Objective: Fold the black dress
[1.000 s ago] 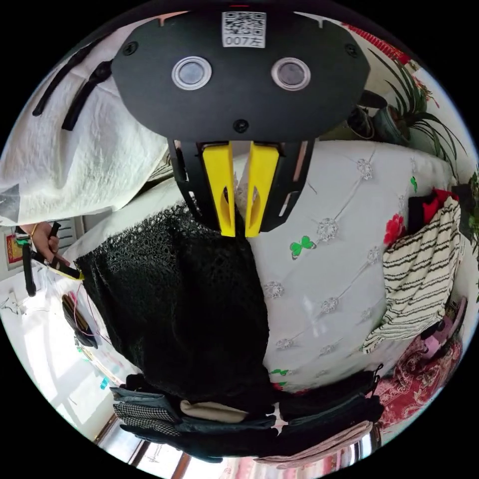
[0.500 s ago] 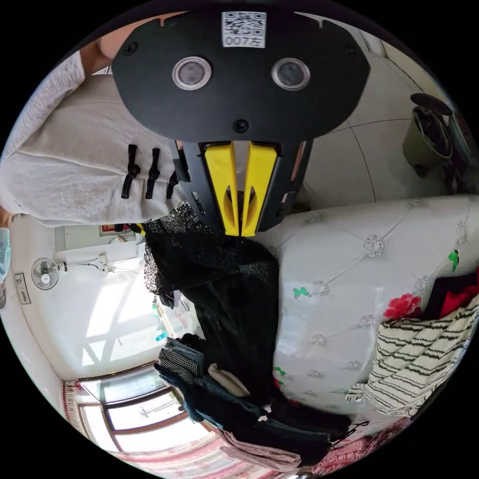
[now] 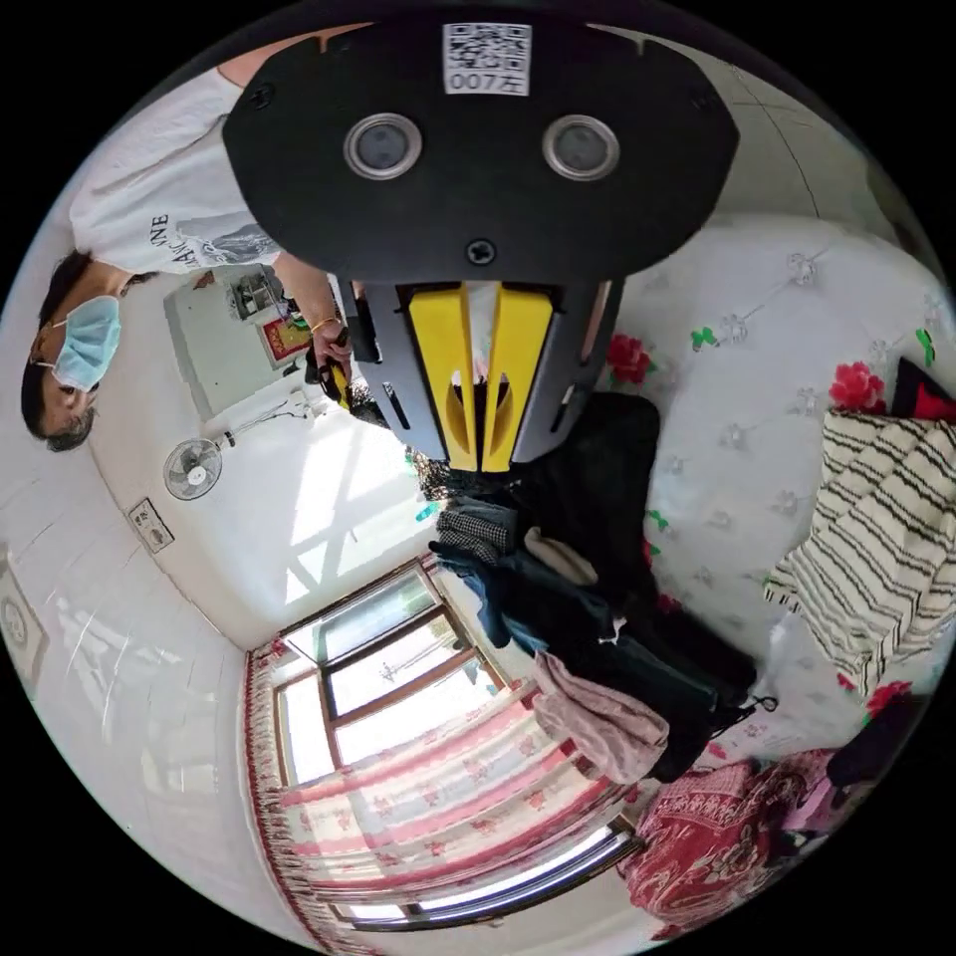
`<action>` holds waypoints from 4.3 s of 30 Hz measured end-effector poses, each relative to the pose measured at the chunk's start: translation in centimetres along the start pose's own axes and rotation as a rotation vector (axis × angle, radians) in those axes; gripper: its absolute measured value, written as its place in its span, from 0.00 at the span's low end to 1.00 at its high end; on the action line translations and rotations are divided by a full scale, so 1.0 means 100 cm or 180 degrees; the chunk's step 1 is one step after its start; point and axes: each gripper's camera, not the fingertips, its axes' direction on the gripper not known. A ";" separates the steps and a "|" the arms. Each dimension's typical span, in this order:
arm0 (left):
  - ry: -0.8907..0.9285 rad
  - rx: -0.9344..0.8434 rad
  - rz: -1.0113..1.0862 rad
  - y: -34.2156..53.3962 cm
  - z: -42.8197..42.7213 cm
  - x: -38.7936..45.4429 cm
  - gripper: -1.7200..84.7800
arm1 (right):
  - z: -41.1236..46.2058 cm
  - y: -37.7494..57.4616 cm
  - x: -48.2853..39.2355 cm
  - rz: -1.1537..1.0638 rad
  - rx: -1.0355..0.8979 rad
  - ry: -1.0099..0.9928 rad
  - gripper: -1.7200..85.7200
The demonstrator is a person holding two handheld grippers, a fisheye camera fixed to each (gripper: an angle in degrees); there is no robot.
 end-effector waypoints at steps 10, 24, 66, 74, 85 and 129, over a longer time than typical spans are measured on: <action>-0.0360 -0.0043 0.0772 0.065 -0.060 0.093 0.01 | -0.065 0.056 -0.052 -0.0954 -0.0182 0.0247 0.02; -0.0089 -0.0389 -0.0865 0.177 -0.027 -0.022 0.01 | -0.050 0.145 0.052 0.0666 -0.0641 0.0337 0.02; 0.0182 -0.1102 0.0306 -0.037 0.073 0.047 0.01 | 0.026 -0.071 -0.020 -0.0307 -0.0924 0.0140 0.02; 0.0180 -0.1433 -0.0433 -0.080 0.140 -0.033 0.01 | 0.078 -0.100 0.030 0.0280 -0.1297 0.0537 0.02; 0.0553 -0.0354 0.1170 -0.254 0.074 0.135 0.01 | 0.050 -0.245 -0.122 -0.0996 -0.0170 -0.0059 0.02; -0.1046 -0.1062 -0.1092 -0.099 0.238 -0.255 0.15 | 0.256 -0.120 0.168 0.1068 -0.0964 0.1503 0.07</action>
